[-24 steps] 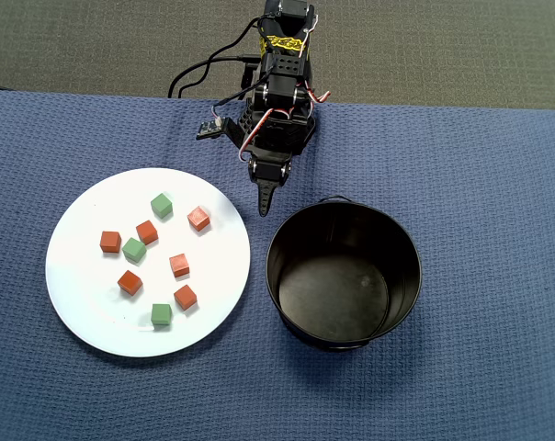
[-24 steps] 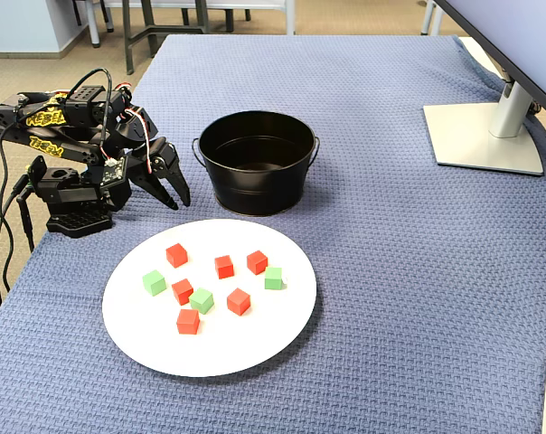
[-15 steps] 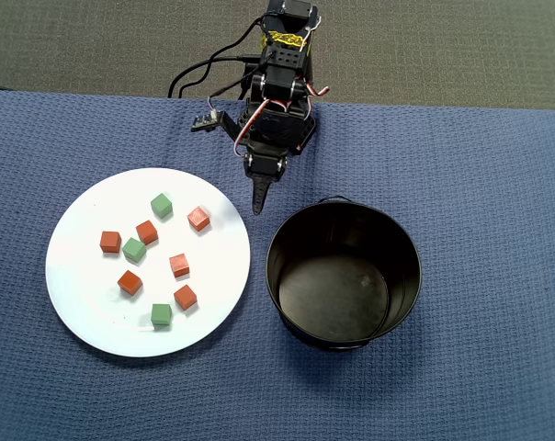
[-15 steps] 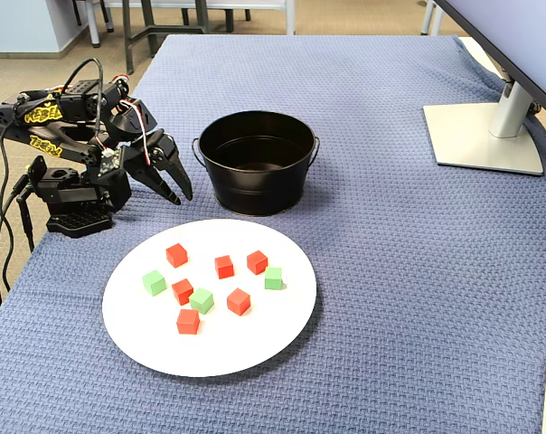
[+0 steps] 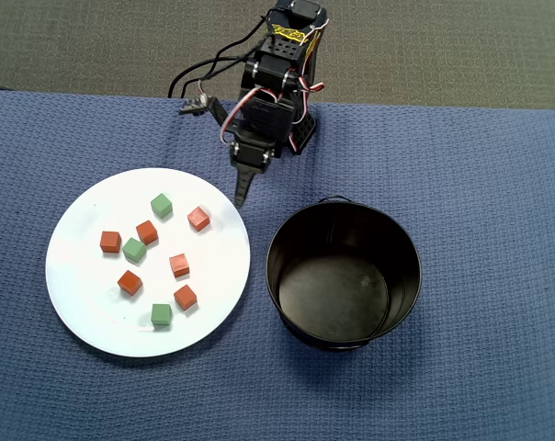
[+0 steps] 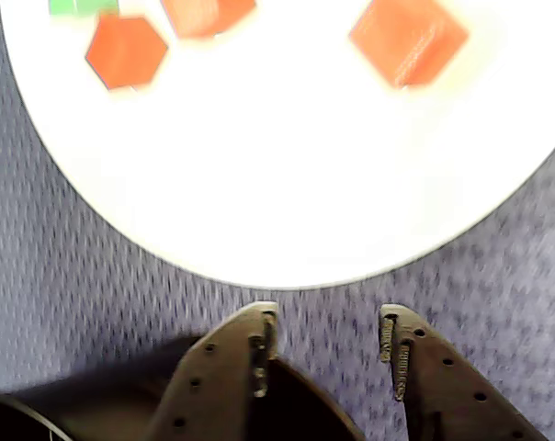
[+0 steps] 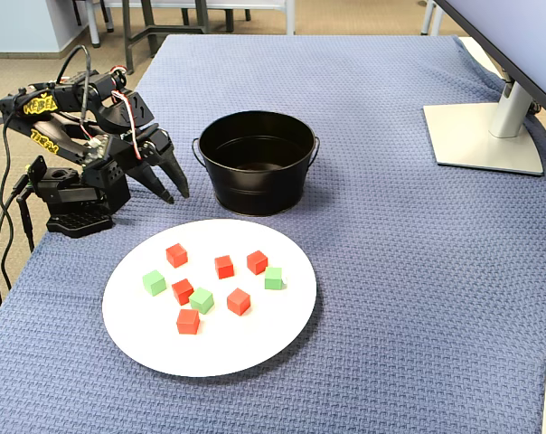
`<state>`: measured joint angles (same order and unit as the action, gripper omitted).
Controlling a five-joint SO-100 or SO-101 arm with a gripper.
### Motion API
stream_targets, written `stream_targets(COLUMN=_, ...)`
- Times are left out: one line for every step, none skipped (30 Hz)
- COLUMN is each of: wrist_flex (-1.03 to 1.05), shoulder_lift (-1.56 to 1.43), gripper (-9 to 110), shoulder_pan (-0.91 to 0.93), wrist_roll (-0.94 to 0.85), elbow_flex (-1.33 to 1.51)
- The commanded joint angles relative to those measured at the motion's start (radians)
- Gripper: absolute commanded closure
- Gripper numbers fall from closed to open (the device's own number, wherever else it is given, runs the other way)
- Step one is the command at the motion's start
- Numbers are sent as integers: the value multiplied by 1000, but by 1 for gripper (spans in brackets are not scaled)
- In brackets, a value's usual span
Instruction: Pick up the red cubes from the white plate and place them in the black recipient
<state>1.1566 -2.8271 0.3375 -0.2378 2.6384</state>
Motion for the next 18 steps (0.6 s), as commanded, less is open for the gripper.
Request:
stream_targets(wrist_flex=72, shoulder_lift=51, gripper=88, shoulder_pan=57, wrist_roll=-199, elbow_flex=-130)
stream_targets(wrist_flex=98, shoulder_lift=60, gripper=88, shoulder_pan=61, wrist_roll=-264, elbow_flex=-147)
stream_targets(wrist_flex=117, shoulder_lift=74, gripper=87, shoulder_pan=80, wrist_roll=-301, elbow_flex=-173)
stream_targets(wrist_flex=129, shoulder_lift=89, gripper=87, shoulder_pan=98, wrist_roll=-348, elbow_flex=-198)
stream_targets(wrist_flex=135, shoulder_lift=104, gripper=86, shoulder_pan=117, wrist_roll=-405, elbow_flex=-213)
stream_targets(wrist_flex=132, shoulder_lift=123, gripper=85, shoulder_pan=137, wrist_roll=-451, elbow_flex=-221)
stream_targets(wrist_flex=126, shoulder_lift=152, gripper=84, shoulder_pan=153, wrist_roll=-489, elbow_flex=-232)
stream_targets(wrist_flex=127, shoulder_lift=186, gripper=83, shoulder_pan=166, wrist_roll=-531, elbow_flex=-247)
stream_targets(wrist_flex=137, shoulder_lift=225, gripper=82, shoulder_pan=173, wrist_roll=-584, elbow_flex=-267)
stream_targets(wrist_flex=141, shoulder_lift=268, gripper=81, shoulder_pan=179, wrist_roll=-635, elbow_flex=-290)
stream_targets(wrist_flex=143, shoulder_lift=310, gripper=81, shoulder_pan=187, wrist_roll=-676, elbow_flex=-318)
stream_targets(wrist_flex=146, shoulder_lift=350, gripper=81, shoulder_pan=198, wrist_roll=-721, elbow_flex=-350)
stream_targets(wrist_flex=146, shoulder_lift=385, gripper=80, shoulder_pan=213, wrist_roll=-776, elbow_flex=-379)
stream_targets(wrist_flex=143, shoulder_lift=414, gripper=80, shoulder_pan=232, wrist_roll=-836, elbow_flex=-400)
stream_targets(wrist_flex=132, shoulder_lift=440, gripper=80, shoulder_pan=249, wrist_roll=-896, elbow_flex=-416)
stream_targets(wrist_flex=114, shoulder_lift=468, gripper=80, shoulder_pan=265, wrist_roll=-948, elbow_flex=-426)
stream_targets(wrist_flex=87, shoulder_lift=492, gripper=79, shoulder_pan=278, wrist_roll=-983, elbow_flex=-431)
stream_targets(wrist_flex=60, shoulder_lift=517, gripper=79, shoulder_pan=285, wrist_roll=-1005, elbow_flex=-433)
